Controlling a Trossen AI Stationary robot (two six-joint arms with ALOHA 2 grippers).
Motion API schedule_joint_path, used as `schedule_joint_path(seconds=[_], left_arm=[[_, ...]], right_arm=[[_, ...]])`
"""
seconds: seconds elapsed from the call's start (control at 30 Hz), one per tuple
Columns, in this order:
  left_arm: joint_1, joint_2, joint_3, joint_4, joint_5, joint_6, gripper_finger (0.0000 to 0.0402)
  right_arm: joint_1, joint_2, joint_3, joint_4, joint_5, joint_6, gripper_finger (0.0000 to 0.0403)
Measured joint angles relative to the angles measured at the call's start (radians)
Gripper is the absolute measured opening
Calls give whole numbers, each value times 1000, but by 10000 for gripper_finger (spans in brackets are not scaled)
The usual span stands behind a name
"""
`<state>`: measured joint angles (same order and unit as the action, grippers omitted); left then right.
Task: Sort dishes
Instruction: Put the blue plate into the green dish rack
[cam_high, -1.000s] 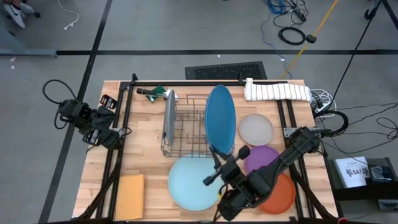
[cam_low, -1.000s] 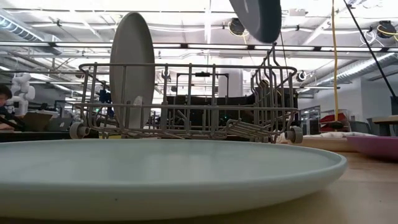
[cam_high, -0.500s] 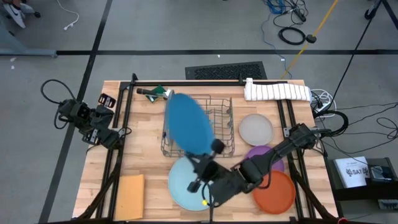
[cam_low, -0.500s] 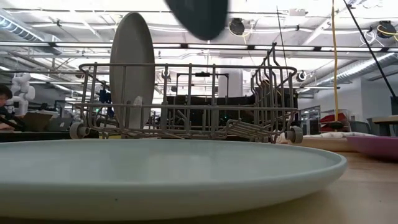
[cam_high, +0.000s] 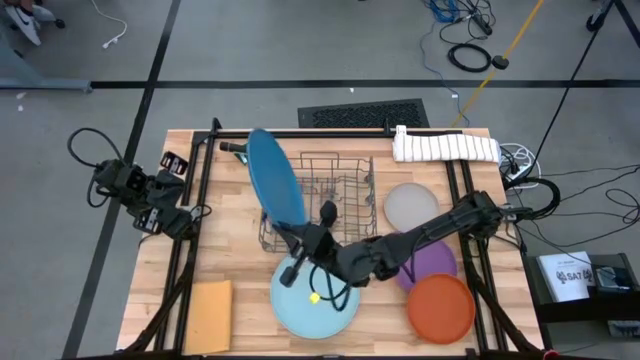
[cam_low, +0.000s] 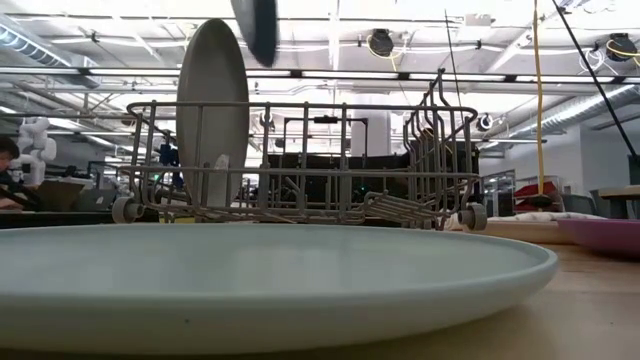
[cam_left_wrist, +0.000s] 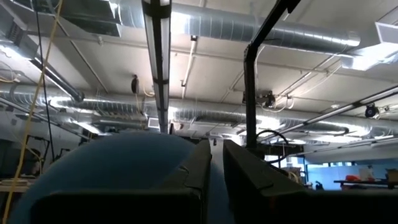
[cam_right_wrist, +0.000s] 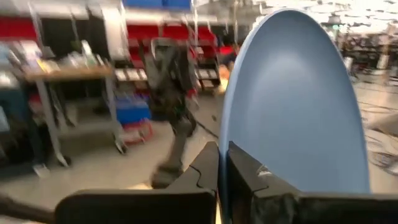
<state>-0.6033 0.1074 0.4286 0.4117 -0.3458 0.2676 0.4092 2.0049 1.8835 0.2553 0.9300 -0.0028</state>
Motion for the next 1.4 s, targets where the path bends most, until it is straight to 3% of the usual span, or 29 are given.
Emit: schedule_joint_path(seconds=[0.17,0.37,0.47,0.83,1.4], left_arm=[[0,0,0,-5,0,-18,45],[0,0,0,-6,0,-26,45],[0,0,0,-6,0,-26,45],[0,0,0,-2,0,-18,45],[0,0,0,-2,0,-16,45]], right_arm=[[-26,0,-121,196,24,15,3],[-9,-2,-261,553,149,-75,3],[-6,-6,-317,684,142,-46,3],[-53,-4,-449,694,130,342,3],[-106,-4,-454,559,114,577,3]])
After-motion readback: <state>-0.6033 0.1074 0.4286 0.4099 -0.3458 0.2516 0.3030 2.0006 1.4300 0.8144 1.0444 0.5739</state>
